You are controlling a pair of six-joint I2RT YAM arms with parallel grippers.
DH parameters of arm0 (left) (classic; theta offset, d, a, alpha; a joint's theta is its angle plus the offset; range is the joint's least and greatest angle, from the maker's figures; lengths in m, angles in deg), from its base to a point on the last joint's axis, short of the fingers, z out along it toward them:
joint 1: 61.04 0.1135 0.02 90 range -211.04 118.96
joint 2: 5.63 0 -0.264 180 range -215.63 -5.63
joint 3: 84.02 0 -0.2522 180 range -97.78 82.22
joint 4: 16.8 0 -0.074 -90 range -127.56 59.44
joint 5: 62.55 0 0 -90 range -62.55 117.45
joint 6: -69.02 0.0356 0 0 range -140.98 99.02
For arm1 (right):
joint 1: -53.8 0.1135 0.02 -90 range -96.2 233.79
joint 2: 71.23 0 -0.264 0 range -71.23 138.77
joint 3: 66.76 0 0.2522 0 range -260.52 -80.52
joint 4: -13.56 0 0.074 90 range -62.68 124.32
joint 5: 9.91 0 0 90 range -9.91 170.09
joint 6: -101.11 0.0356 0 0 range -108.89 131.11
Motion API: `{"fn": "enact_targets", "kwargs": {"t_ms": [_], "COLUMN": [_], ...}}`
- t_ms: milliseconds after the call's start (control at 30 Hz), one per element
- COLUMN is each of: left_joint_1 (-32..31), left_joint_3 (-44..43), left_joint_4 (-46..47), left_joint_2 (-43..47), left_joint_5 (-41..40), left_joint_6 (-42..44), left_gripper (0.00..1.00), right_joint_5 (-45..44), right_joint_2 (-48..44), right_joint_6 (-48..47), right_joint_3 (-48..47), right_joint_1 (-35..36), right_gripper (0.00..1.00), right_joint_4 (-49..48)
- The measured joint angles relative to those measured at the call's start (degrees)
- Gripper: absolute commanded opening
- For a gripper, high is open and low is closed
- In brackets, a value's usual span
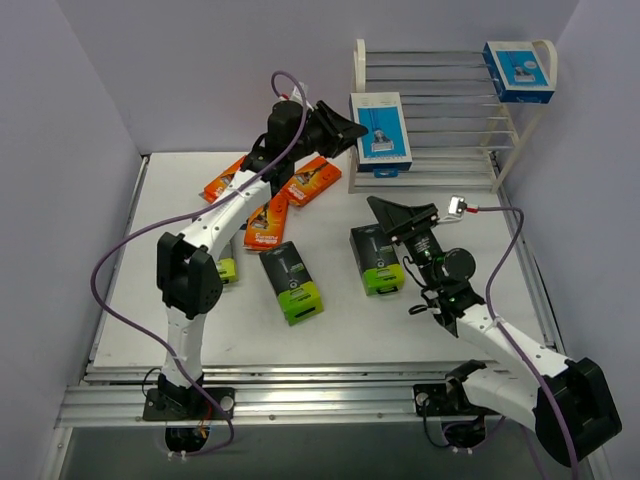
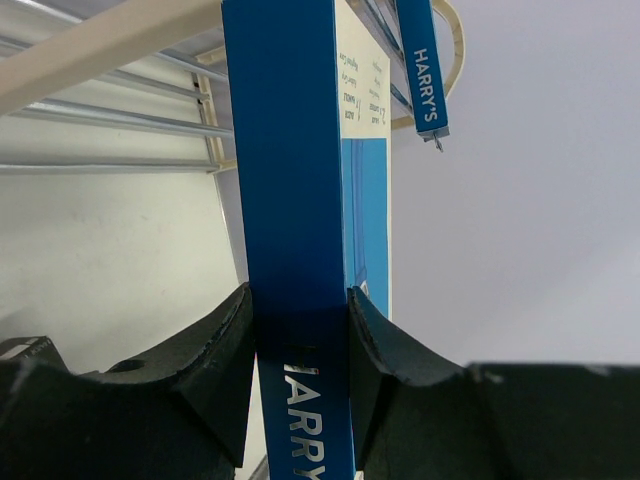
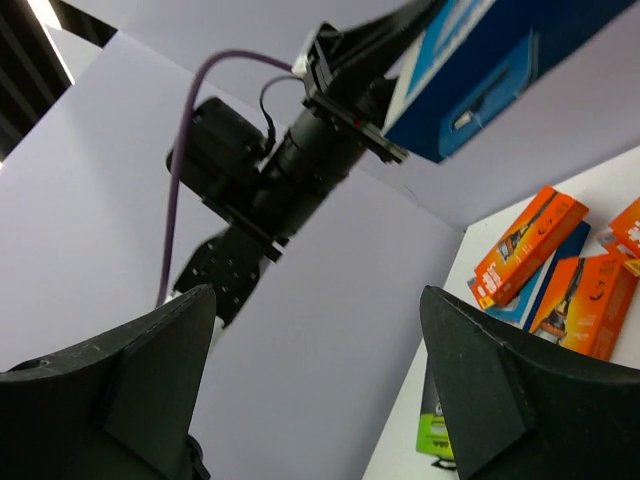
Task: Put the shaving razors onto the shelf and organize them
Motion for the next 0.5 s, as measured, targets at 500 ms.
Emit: {"fn": "enact_targets", "kwargs": {"t_ms": [500], "left_joint_1": [-1.8], "left_joint_3": [10.8], "left_joint_4": [10.4], "left_joint_2": [6.2], "left_joint_5": [-0.7], "left_joint_6": [-7.1], "left_gripper": [0.02], "right_joint_5": [-10.9], "right_joint_2": [5.1], "right_joint_6": [0.7], "right_joint_3": [-8.0], "right_joint_1": [-0.3], "right_gripper": [0.74], "right_joint_4": [5.5]}}
